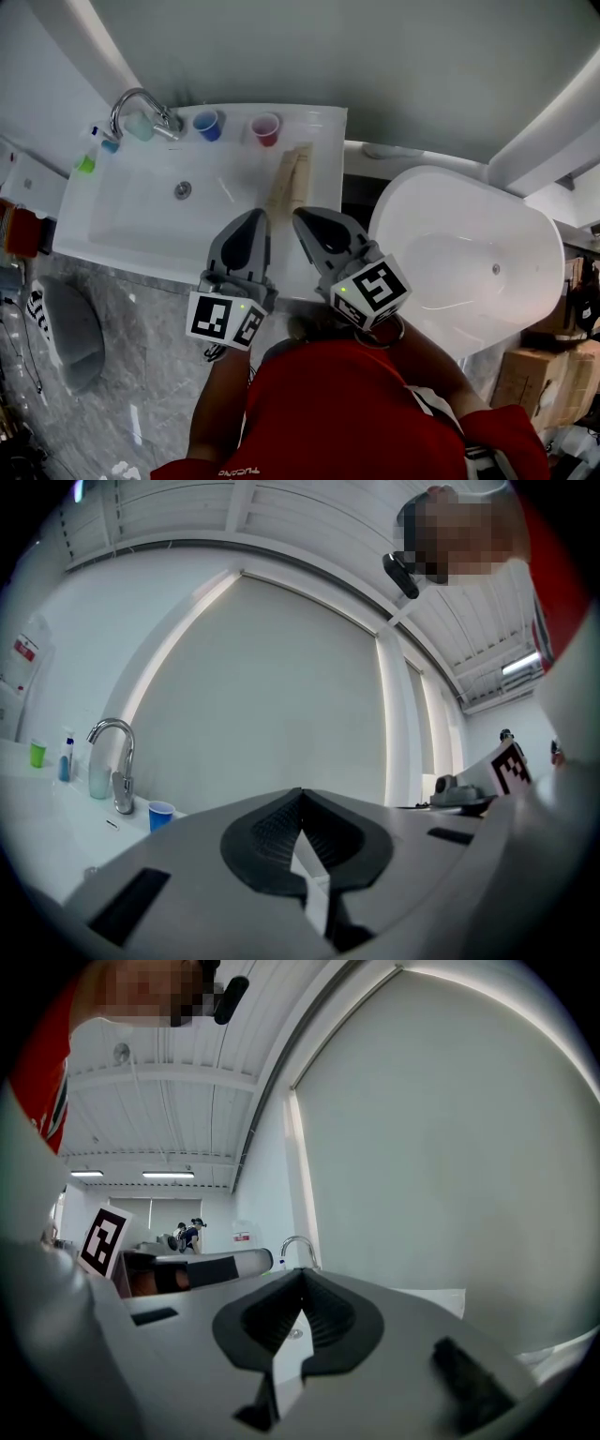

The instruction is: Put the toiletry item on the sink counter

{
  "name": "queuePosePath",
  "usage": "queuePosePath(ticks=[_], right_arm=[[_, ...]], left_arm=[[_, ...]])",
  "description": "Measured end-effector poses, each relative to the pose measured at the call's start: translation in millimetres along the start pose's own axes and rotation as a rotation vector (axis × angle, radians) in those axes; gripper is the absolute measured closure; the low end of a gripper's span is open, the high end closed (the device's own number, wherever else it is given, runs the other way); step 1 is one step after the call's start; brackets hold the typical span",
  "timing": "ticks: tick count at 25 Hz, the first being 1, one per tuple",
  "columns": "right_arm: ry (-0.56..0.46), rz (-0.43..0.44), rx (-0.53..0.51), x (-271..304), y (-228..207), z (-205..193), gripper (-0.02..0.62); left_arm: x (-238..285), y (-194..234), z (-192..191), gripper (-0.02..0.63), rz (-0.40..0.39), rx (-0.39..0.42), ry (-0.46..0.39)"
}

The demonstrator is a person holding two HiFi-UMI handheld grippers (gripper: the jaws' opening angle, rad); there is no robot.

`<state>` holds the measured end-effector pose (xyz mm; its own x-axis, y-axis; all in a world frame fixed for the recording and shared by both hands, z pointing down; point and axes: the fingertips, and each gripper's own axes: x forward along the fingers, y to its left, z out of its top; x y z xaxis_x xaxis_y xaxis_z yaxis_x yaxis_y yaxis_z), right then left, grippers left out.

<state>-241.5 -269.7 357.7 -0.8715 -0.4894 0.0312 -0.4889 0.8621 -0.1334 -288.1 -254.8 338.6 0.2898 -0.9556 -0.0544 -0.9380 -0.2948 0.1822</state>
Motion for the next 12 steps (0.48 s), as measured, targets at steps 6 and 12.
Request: queuePosePath(ticks=[6, 12], right_arm=[[0.002, 0.012, -0.007, -2.2, 2.3, 1.6, 0.568], [-0.002, 0.014, -0.012, -0.5, 1.8, 3.0, 0.568]], left_arm=[[-1.8, -4.6, 0.1, 0.589, 0.004, -0.001, 0.0], [-0.8, -4.3, 0.2, 0.589, 0.006, 0.0, -0.002]])
